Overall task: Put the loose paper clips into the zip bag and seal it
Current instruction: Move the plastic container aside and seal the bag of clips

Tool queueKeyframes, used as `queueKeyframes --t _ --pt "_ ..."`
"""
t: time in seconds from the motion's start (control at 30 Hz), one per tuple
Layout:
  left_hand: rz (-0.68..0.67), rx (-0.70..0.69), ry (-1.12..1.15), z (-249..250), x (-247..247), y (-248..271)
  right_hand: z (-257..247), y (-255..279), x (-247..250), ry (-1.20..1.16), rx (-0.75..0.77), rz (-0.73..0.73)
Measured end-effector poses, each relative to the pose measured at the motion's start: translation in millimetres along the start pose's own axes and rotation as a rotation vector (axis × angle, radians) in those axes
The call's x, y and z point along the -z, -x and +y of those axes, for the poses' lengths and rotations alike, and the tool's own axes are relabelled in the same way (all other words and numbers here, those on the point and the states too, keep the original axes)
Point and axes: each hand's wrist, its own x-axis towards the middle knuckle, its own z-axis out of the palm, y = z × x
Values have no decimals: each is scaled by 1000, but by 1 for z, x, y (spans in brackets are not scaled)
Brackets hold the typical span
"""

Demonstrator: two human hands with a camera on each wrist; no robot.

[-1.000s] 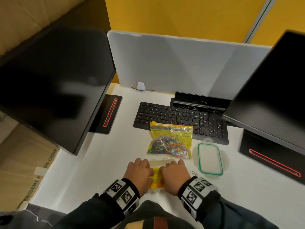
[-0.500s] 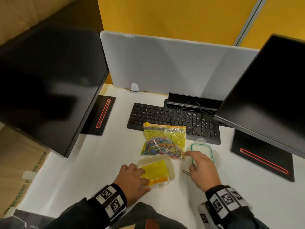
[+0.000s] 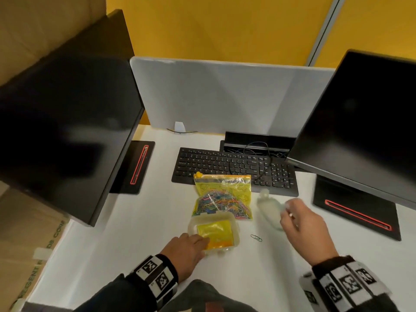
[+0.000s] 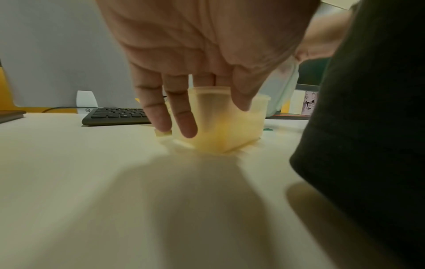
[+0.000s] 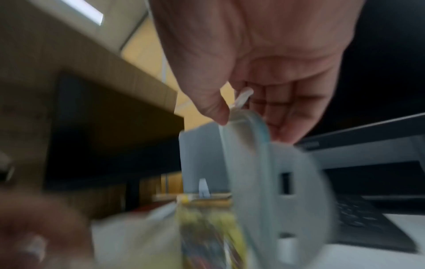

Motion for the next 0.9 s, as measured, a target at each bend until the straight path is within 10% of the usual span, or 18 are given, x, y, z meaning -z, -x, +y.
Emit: queueKeyframes --t 0.17,0.27,0.43,0.9 --pt "256 -60 125 -4 -8 0 -26 -5 -25 -1082 -435 -206" --pt "331 -25 419 -9 -10 3 -31 1 -64 -991 -575 -370" --pt "489 92 891 -15 -9 6 -30 -11 -87 -603 -488 -201" --pt "341 469 1535 -17 13 -4 -25 -21 -80 -510 -538 -406"
